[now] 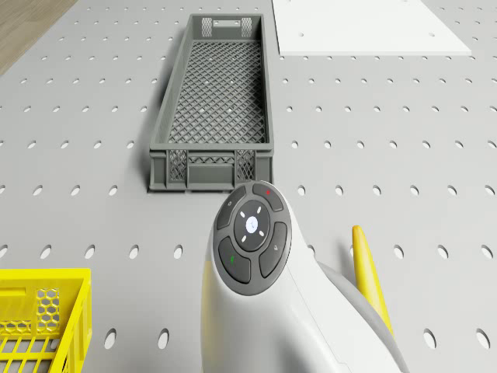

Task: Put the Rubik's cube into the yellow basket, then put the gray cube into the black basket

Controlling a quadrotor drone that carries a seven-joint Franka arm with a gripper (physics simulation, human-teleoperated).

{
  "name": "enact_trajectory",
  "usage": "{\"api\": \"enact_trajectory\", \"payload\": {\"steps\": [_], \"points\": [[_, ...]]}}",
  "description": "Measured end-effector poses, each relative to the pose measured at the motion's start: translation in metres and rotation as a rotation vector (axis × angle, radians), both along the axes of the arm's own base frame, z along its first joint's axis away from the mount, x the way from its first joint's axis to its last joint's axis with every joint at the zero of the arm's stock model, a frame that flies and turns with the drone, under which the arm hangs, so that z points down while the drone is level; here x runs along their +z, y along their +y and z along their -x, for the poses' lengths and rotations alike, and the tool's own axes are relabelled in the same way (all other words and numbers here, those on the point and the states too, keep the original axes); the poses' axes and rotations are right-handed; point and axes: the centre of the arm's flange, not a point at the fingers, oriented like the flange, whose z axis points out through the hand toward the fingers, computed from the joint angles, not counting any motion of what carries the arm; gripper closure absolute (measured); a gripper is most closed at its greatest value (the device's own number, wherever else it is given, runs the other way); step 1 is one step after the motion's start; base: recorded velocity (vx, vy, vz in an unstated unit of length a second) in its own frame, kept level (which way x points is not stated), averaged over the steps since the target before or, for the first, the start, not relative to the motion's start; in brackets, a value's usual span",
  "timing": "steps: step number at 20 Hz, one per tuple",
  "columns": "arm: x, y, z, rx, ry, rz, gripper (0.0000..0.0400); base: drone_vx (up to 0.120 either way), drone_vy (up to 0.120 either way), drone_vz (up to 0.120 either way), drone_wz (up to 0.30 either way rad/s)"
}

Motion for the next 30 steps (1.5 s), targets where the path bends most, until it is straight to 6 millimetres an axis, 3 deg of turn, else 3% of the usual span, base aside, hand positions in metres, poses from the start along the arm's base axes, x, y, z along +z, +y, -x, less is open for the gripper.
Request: {"api": "enact_trajectory", "payload": {"steps": [8,17,23,30], "points": [[0.032,0.0,0.0,0.0,0.0,0.0,0.0,0.0,0.0,0.0,0.0],[0.044,0.003,-0.009,0.0,0.0,0.0,0.0,0.0,0.0,0.0,0.0],[0.045,0.004,-0.01,0.0,0.0,0.0,0.011,0.0,0.0,0.0,0.0],[0.045,0.004,-0.01,0.0,0.0,0.0,0.0143,0.0,0.0,0.0,0.0]]}}
